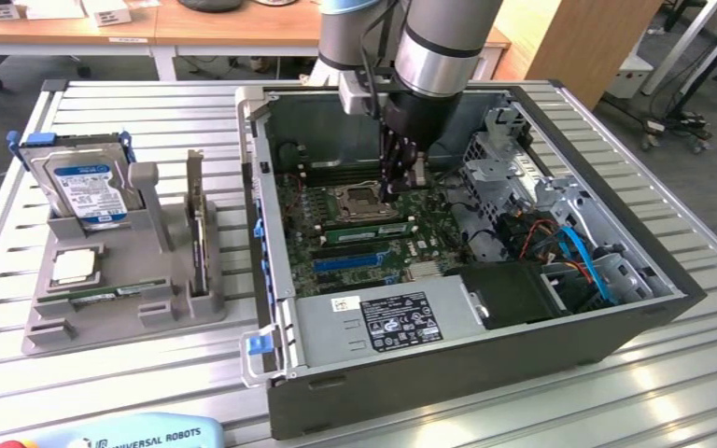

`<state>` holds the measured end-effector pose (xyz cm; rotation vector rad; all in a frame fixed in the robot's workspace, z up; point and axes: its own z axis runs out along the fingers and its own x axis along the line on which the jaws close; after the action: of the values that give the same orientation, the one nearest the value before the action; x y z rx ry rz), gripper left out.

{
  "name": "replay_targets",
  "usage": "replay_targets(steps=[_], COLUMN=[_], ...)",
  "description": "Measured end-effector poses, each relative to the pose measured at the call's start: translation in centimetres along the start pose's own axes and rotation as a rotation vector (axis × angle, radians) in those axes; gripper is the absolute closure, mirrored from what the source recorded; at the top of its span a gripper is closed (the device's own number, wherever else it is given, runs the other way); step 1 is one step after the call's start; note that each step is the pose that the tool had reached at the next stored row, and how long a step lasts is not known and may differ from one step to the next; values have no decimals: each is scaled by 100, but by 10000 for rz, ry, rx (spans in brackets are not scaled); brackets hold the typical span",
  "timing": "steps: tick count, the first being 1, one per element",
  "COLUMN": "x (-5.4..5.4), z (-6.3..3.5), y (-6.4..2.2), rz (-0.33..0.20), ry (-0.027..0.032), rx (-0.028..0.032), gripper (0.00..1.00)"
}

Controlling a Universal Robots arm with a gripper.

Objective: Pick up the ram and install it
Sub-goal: 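Press down the ram until it locks into place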

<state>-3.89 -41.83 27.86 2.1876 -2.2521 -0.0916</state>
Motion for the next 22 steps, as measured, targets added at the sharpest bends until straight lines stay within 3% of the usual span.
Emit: replay_targets(steps=[5,22], x=[0,1], z=[1,10], y=[0,0], rz=[558,3389], ry=[-24,-143], rx=[22,136], gripper=[90,90])
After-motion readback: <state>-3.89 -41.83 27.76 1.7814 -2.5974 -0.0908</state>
